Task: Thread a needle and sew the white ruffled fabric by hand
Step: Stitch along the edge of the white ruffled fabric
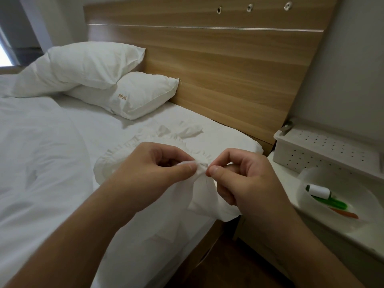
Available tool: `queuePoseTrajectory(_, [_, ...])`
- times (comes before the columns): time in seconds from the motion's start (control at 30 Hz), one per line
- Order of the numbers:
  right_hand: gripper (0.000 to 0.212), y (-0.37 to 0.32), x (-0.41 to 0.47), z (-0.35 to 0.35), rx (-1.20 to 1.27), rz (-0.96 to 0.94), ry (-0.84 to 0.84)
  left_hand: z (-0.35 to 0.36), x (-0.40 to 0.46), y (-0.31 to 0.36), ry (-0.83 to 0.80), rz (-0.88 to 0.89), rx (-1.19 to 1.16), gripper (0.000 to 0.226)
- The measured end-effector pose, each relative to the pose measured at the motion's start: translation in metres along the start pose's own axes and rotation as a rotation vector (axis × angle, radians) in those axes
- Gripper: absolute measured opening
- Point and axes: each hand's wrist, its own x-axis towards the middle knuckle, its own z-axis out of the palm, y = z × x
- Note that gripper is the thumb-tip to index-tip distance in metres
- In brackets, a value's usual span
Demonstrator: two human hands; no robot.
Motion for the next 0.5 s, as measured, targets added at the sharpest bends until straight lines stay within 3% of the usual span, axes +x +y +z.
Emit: queuePoseTrajectory(0.5, [0.018, 0.0105, 0.0021, 0.0015, -0.077, -0.022, 0.025, 0.0008, 0.0014, -0.0010, -0.003, 0.018, 0.031, 0.008])
